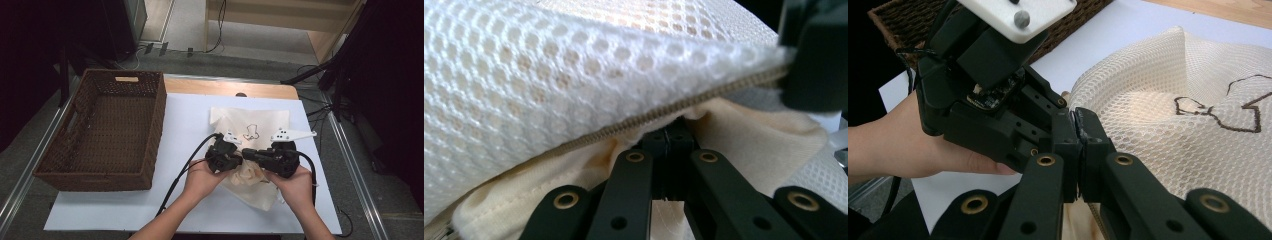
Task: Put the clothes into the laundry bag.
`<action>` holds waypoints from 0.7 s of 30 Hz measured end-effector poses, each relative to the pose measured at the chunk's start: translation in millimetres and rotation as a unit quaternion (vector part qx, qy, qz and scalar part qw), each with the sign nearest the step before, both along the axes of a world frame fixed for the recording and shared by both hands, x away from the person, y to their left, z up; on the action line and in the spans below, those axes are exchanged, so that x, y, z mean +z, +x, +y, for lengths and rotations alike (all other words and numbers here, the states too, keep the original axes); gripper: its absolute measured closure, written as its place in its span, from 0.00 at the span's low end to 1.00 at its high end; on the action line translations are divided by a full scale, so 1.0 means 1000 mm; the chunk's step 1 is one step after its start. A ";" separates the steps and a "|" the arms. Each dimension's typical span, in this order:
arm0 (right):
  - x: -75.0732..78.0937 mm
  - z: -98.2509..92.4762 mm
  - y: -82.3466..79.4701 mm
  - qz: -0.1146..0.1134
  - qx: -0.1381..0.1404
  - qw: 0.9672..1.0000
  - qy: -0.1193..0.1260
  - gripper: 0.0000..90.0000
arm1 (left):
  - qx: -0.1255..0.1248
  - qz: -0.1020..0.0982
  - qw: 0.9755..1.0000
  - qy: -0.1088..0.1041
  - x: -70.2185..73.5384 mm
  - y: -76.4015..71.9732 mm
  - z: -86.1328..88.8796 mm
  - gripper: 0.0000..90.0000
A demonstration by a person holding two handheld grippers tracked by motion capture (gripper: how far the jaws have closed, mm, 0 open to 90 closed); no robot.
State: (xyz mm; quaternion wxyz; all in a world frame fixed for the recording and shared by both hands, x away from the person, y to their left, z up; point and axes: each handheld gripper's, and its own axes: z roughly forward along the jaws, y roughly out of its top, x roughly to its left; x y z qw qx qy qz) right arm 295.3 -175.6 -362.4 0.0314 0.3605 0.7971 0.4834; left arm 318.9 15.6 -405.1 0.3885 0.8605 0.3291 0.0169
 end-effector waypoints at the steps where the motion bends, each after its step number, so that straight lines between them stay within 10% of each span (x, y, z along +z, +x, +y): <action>1: 0.000 0.000 0.000 0.000 0.002 1.000 0.001 0.99 | -0.002 0.000 1.000 -0.003 0.000 -0.001 0.001 1.00; 21: 0.001 -0.018 0.006 0.000 -0.025 1.000 0.009 0.99 | -0.006 -0.004 1.000 0.017 0.008 0.009 -0.018 1.00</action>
